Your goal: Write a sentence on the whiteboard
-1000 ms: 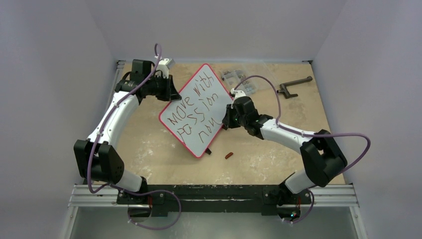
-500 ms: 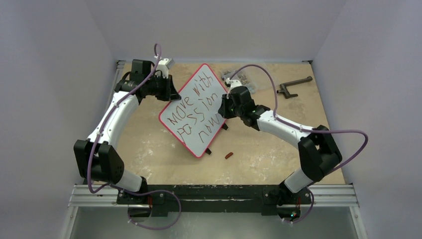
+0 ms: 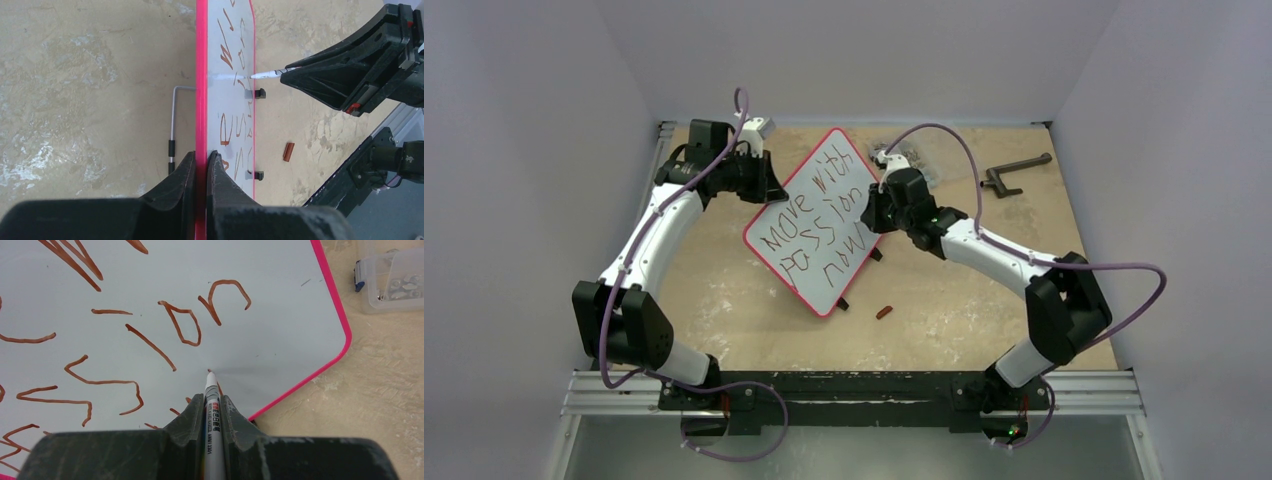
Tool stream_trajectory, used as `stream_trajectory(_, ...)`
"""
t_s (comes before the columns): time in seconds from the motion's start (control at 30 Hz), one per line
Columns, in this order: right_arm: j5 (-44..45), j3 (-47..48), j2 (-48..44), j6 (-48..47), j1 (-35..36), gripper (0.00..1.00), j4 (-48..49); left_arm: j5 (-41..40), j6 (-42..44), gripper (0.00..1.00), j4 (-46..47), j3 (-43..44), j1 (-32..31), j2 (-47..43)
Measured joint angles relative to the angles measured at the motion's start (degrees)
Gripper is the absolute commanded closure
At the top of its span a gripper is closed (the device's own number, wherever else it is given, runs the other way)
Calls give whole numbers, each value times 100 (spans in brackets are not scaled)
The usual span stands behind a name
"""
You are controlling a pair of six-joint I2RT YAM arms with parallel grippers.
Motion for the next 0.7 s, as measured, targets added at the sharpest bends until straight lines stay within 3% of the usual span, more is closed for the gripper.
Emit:
stream_trajectory(0.13, 98, -122, -304, 0, 0, 100, -212, 4, 0, 100, -2, 0, -13, -17)
stream_trajectory(0.47, 400, -420, -2164, 7, -181, 100, -616, -13, -28, 100, -127, 0, -44, -120)
stream_trajectory(0.7, 417, -669, -2498, 39, -188, 100, -750, -33, -31, 100, -334, -55, -44, -337)
